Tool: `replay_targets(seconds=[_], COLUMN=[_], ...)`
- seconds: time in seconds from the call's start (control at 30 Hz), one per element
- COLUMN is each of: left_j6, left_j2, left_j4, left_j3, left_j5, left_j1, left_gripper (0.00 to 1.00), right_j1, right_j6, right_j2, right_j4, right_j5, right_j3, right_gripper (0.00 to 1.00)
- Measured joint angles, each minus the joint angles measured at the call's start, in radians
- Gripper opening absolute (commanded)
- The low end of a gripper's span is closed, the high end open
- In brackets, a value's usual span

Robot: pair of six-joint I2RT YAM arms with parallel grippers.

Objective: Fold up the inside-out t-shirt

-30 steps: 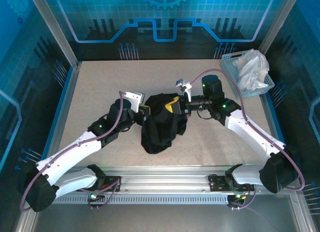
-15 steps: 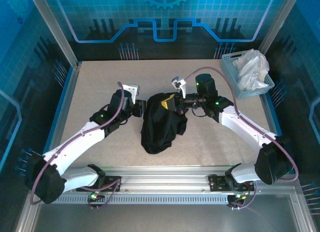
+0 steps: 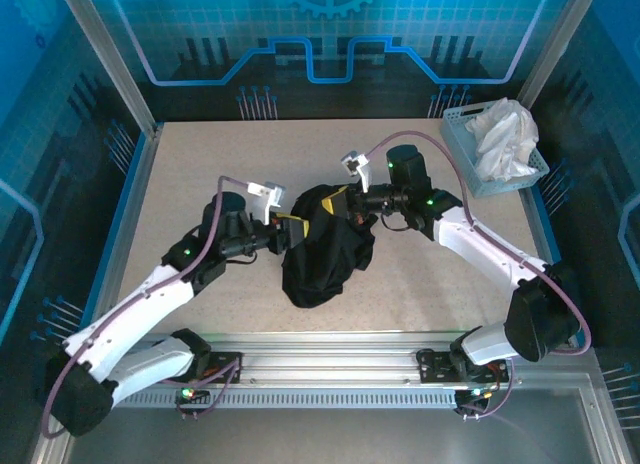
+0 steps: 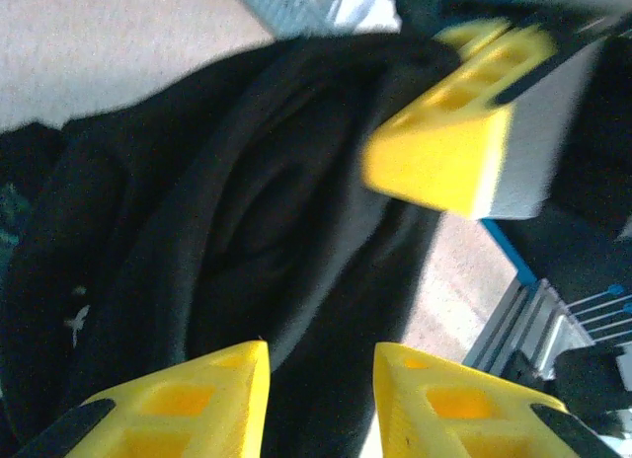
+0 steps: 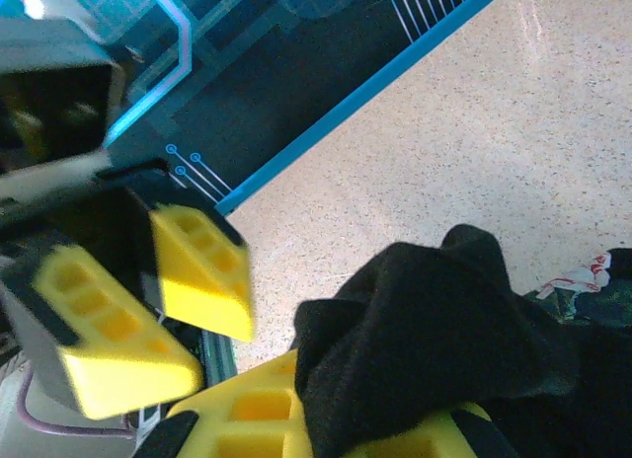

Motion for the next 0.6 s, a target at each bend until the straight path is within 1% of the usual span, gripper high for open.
replay_targets(seconds=[0.07,0.2,0.33,0.6], left_j6=[-0.004,0.017,0.035,0.039], left_j2=[0.024,0.039,0.097,0.199], left_j4=[-0.018,-0.048,-0.059,-0.074], left_j3=[0.000,0.011,0.050,0.089], left_j5=[-0.027,-0.089,-0.117,-0.170], left_j1=[0.000,0.000,0.000,0.003], left_gripper=[0.46,0.54,0.54,0.51], right_j1=[0.000,-0.002,-0.003,-0.004], right_j6=[-0.016,-0.065,-0.110,-0.234], right_j2=[0.000,-0.013,-0.027,-0.030], right_j4=[-0.023,-0.081,-0.130,-0.229], right_j5=[0.003,0.008,0.000,-0.050], right_j3=[0.010,0.023,0.031,0.064], right_gripper=[0.04,0.04,0.04,0.04])
